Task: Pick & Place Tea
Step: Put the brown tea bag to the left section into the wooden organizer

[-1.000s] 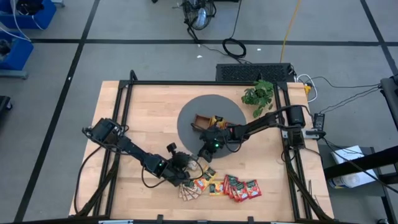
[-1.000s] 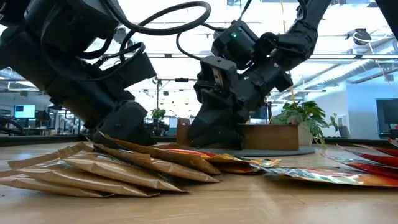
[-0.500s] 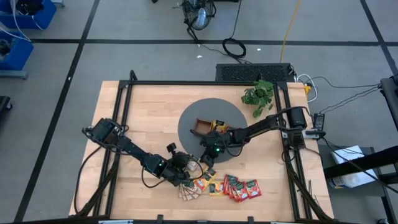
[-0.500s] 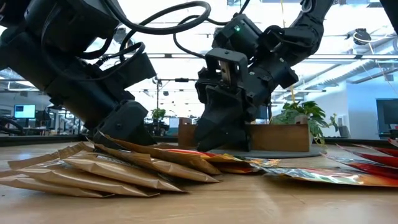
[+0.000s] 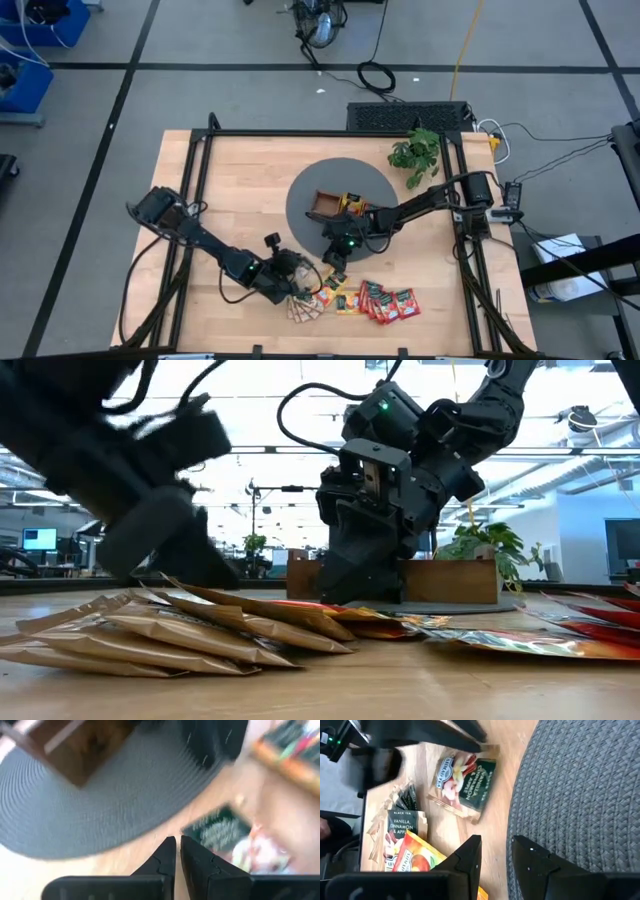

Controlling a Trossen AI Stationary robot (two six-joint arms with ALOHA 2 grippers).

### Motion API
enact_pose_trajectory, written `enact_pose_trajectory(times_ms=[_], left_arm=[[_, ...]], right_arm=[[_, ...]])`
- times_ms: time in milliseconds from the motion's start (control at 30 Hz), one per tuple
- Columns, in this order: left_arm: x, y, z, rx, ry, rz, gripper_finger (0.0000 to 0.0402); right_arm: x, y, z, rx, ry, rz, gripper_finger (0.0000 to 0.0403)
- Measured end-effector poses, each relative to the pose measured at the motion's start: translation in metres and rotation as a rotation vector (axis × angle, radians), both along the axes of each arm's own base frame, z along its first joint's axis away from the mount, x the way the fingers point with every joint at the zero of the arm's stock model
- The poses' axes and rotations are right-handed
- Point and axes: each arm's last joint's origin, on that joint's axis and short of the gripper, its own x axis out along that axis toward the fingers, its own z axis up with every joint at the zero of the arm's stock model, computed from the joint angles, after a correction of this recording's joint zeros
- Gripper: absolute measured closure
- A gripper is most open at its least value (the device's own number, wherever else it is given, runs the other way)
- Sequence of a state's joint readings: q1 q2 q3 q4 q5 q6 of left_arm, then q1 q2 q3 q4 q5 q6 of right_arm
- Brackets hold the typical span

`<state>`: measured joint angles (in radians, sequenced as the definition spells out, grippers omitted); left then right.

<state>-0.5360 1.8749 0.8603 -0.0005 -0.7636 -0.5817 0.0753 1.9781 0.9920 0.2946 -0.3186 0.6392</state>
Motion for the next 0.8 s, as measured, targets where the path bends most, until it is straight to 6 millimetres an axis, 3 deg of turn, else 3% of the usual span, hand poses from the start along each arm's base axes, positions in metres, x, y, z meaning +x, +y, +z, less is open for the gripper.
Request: enact_pose_trajectory(times_ms=[200, 300, 433, 567, 800], left_arm=[[-0.001, -0.003, 0.005, 0.013, -0.014, -0.015, 0.0366], [-0.001, -0.006, 0.005, -0.077, 0.027, -0.067, 0.0366], [0.004, -0.02, 0.019, -0.243, 0.02, -0.137, 0.0366], [0.005, -0.039, 0.032, -0.251, 0.037, -0.199, 0.0366], [-0.009, -0.046, 0.029, -0.244, 0.11, -0.111, 0.0366]], right_arm=[[0.0, 0.0, 0.0, -0.015, -0.01, 0.013, 0.0305], [0.001, 0.0, 0.0, -0.019, -0.021, 0.015, 0.0305], [0.001, 0.0, 0.001, -0.022, -0.036, 0.017, 0.0305], [0.002, 0.0, 0.001, -0.026, -0.04, 0.022, 0.0305], [0.003, 0.003, 0.004, -0.039, -0.076, 0.044, 0.0305]])
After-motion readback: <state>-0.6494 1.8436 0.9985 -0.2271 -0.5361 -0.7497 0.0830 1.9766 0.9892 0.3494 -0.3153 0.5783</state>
